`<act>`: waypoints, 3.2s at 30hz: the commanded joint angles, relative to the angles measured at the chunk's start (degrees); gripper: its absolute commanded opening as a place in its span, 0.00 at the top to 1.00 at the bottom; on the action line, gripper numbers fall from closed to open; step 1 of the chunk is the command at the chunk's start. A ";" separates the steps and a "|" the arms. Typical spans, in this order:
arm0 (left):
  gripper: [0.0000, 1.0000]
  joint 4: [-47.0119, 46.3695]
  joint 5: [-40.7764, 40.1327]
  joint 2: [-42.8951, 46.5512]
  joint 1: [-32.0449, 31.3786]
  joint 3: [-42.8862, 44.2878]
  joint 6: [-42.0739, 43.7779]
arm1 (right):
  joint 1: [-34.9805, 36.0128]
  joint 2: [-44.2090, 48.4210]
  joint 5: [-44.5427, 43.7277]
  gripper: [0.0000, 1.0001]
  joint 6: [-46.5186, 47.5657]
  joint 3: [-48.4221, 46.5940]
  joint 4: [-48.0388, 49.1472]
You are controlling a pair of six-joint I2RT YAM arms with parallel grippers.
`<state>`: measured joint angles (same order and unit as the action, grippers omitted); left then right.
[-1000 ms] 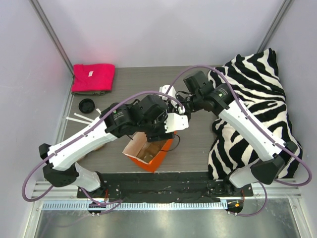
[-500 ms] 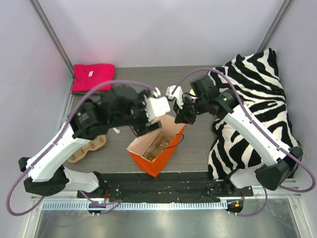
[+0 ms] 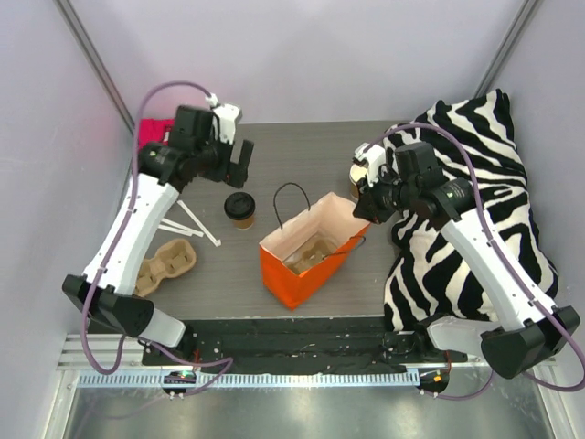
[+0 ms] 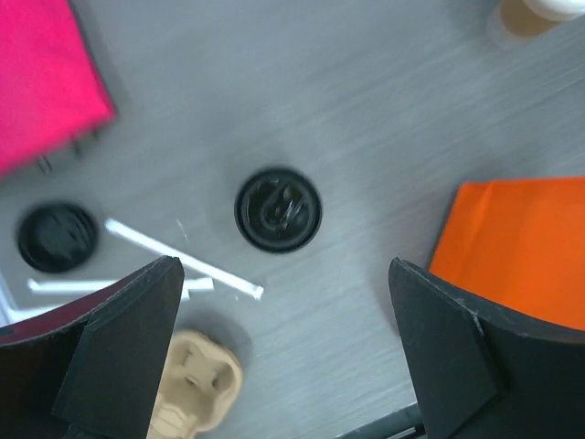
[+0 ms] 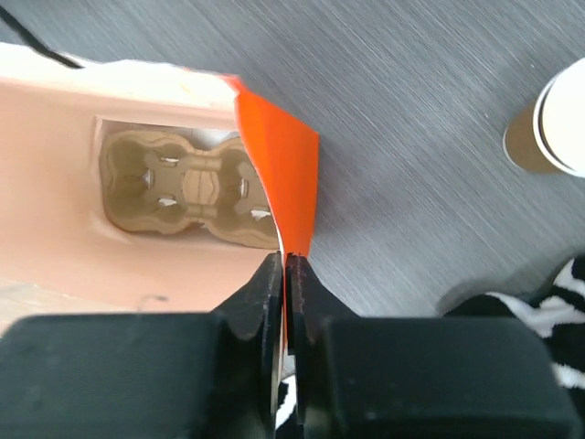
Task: Pack the takeout coffee
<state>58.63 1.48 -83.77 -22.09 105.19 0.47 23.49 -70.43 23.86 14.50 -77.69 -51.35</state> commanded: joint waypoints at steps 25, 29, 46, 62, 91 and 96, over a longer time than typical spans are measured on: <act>0.00 -7.74 -7.46 -18.36 0.38 -11.93 -4.78 | -1.42 3.02 -0.65 0.33 -4.31 -0.36 0.73; 0.00 -8.53 -5.87 -18.71 0.38 -12.99 -3.99 | -1.42 2.15 -0.39 0.31 -3.87 -1.15 0.47; 0.04 -11.96 -5.43 -21.35 0.38 -16.06 -0.82 | -1.42 1.79 0.58 0.30 -3.69 -1.50 0.11; 0.18 -10.64 -3.15 -20.74 0.64 -15.45 -1.00 | -1.34 1.53 1.54 0.30 -3.43 -1.76 -0.24; 0.16 -9.59 -3.15 -21.26 0.64 -15.80 0.58 | -1.51 1.26 2.33 0.29 -2.64 -1.59 -0.77; 0.23 -9.76 -2.53 -21.09 0.64 -16.77 0.67 | -1.42 1.26 2.42 0.29 -2.64 -1.76 -0.68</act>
<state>49.10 -2.28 -105.27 -21.71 88.88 0.56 22.26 -69.04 25.63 11.64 -77.25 -52.34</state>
